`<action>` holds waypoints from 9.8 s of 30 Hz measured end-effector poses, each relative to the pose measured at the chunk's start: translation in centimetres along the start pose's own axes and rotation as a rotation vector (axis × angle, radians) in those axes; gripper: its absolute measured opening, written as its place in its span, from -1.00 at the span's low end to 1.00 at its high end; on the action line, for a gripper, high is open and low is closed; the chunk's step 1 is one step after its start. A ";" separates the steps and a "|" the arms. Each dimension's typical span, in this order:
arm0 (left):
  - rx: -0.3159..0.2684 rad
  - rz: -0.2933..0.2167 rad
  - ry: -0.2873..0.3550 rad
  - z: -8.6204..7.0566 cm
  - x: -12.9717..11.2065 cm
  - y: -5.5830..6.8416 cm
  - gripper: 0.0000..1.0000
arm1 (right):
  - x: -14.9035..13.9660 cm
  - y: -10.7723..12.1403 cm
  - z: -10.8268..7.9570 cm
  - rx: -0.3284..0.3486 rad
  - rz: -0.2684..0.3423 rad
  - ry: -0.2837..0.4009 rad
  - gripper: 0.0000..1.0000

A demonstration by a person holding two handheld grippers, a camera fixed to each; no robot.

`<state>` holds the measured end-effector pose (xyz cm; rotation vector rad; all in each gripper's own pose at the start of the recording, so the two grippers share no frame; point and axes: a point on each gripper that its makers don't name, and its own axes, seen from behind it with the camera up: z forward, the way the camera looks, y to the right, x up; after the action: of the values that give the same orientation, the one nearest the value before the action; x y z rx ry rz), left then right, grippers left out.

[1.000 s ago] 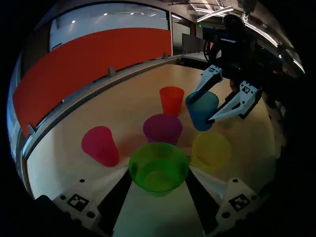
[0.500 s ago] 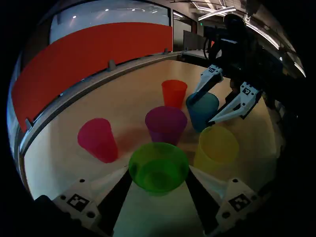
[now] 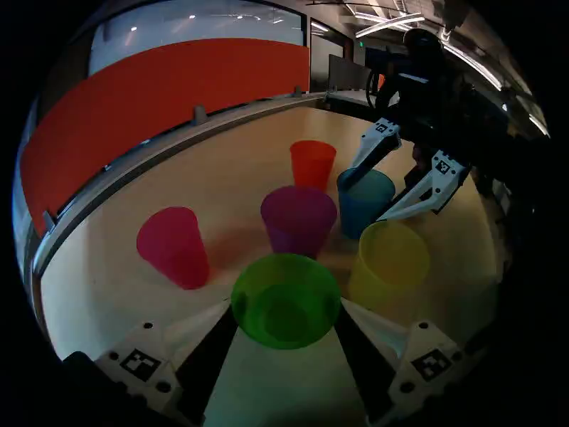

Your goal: Pour water

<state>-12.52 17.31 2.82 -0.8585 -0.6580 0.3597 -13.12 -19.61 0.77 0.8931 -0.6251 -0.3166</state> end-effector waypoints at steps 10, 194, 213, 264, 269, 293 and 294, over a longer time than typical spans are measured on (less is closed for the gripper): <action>0.000 -0.005 0.004 0.0 -0.1 -0.1 0.75 | -0.7 0.1 -0.2 -0.014 0.006 -0.009 0.88; 0.882 -0.319 0.645 -17.0 -2.9 -8.2 0.98 | 1.5 7.7 -24.5 -0.965 0.293 0.674 0.99; 0.882 -0.319 0.645 -17.0 -2.9 -8.2 0.97 | 0.1 8.8 -21.4 -0.945 0.271 0.699 0.98; 0.882 -0.319 0.645 -17.1 -3.0 -8.2 0.97 | -2.9 10.4 -19.0 -0.933 0.313 0.645 0.99; 0.882 -0.319 0.645 -17.0 -2.9 -8.2 0.98 | -3.0 10.3 -19.0 -0.934 0.315 0.644 0.99; 0.882 -0.319 0.645 -17.0 -2.9 -8.2 0.97 | -3.0 10.5 -19.0 -0.934 0.315 0.643 0.99; 0.882 -0.319 0.645 -17.0 -2.9 -8.2 0.98 | -3.0 10.5 -19.0 -0.935 0.315 0.643 0.99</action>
<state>-3.15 0.89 0.08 0.0089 0.0088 0.0446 -3.59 0.03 -0.80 -0.0368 0.0254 -0.0031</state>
